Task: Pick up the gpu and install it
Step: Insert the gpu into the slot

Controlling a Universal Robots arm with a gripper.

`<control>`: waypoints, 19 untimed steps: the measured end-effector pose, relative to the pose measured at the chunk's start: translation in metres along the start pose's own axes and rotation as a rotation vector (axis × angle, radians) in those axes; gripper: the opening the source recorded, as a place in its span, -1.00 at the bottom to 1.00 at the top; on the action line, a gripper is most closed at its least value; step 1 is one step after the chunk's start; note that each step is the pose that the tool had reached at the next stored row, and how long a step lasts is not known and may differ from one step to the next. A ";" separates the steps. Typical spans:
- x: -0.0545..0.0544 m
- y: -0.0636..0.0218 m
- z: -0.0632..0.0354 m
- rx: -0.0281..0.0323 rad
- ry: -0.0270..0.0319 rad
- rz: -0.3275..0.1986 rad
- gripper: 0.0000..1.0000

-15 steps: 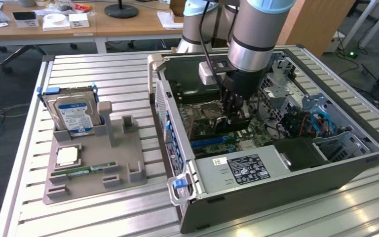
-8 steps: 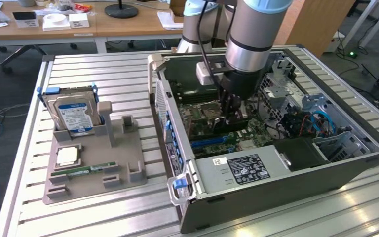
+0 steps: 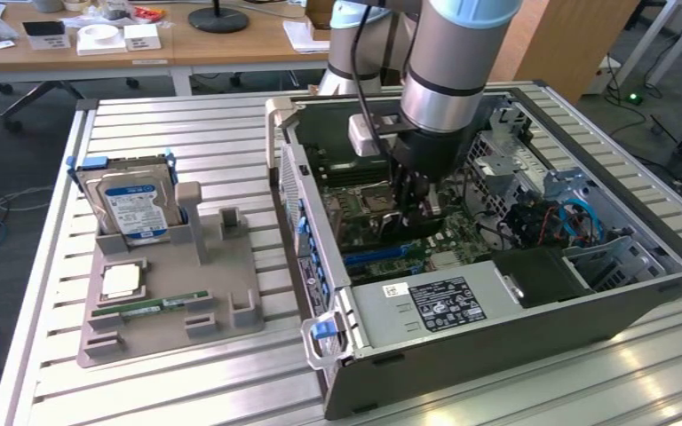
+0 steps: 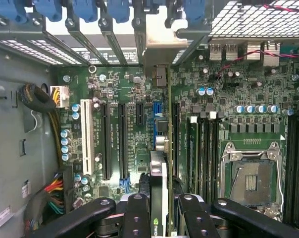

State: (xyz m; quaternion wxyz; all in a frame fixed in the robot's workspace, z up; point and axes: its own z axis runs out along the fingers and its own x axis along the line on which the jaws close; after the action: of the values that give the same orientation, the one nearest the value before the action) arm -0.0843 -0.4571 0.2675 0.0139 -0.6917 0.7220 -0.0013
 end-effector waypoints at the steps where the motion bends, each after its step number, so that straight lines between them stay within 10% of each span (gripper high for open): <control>1: 0.000 0.0006 0.0008 0.0000 0.0000 0.000 -0.47; 19: 0.001 0.0068 0.0046 0.0000 0.0000 0.000 -0.47</control>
State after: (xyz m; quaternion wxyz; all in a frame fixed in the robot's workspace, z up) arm -0.0911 -0.4576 0.2627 0.0139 -0.6917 0.7220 -0.0013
